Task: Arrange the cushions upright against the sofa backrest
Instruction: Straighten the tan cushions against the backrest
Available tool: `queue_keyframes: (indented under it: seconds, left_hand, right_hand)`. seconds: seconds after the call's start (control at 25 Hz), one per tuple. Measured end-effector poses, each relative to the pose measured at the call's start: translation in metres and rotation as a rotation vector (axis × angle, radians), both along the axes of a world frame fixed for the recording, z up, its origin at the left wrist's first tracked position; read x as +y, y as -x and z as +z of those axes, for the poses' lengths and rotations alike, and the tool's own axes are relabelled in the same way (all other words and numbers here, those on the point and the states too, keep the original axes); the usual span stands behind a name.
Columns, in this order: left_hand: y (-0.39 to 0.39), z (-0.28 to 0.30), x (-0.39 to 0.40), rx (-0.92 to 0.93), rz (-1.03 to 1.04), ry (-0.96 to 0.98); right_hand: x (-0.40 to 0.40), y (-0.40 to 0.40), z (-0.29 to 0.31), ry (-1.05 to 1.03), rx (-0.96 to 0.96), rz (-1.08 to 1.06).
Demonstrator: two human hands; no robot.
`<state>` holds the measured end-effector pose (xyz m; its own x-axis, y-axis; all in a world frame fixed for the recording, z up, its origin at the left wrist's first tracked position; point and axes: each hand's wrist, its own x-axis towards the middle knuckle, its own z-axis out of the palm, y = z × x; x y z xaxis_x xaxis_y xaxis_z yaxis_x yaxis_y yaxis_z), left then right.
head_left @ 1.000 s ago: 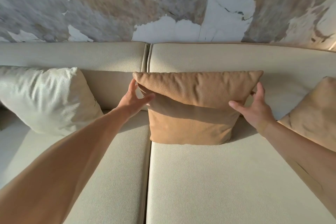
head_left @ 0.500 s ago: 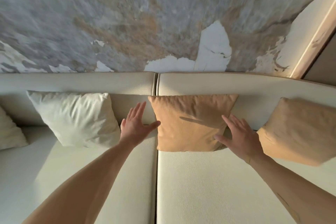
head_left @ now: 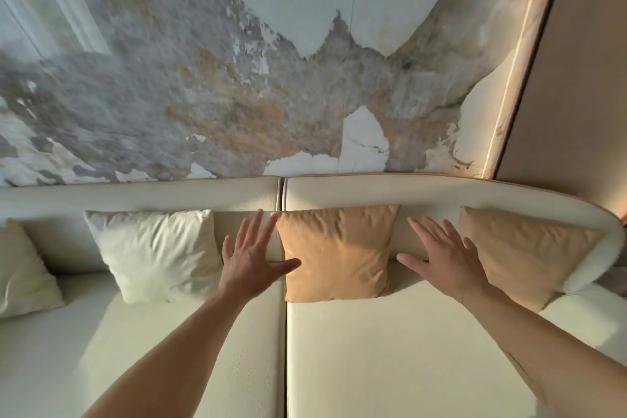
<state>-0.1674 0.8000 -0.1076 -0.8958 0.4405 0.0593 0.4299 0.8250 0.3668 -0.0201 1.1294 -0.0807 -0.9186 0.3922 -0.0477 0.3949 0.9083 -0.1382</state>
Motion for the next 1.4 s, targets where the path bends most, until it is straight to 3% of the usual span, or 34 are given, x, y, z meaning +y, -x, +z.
queue_keyframes:
  seconds: [0.28, 0.8, 1.4]
  left_hand:
    - [-0.069, 0.038, 0.074, 0.023, -0.021, -0.026]
    - [-0.209, 0.065, 0.291, 0.028, -0.181, -0.059]
    - [-0.197, 0.044, 0.334, 0.032, -0.274, 0.001]
  right_hand:
    - [0.07, -0.085, 0.04, -0.029, 0.084, -0.048]
    - [0.268, -0.3, 0.072, -0.035, 0.081, -0.274]
    - [0.298, -0.316, 0.048, -0.029, 0.02, -0.344]
